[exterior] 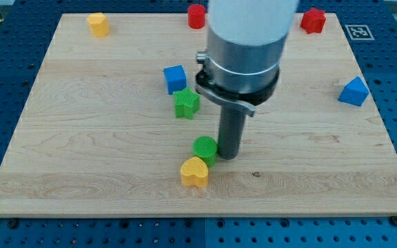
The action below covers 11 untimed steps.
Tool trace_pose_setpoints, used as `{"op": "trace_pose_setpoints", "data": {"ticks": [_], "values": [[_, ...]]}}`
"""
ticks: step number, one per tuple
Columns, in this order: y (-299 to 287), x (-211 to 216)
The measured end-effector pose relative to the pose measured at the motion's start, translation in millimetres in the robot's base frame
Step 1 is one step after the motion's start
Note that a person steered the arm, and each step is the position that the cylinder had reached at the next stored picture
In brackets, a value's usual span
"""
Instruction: Place the triangle above the green circle
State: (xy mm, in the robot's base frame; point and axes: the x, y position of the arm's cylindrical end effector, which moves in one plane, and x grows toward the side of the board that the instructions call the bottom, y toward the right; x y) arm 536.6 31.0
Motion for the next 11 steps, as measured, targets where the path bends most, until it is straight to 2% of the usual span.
{"op": "trace_pose_setpoints", "data": {"ticks": [1, 3, 5, 7, 9, 10, 11], "values": [[5, 0], [128, 0], [225, -81], [291, -102], [281, -140], [261, -137], [258, -114]]}}
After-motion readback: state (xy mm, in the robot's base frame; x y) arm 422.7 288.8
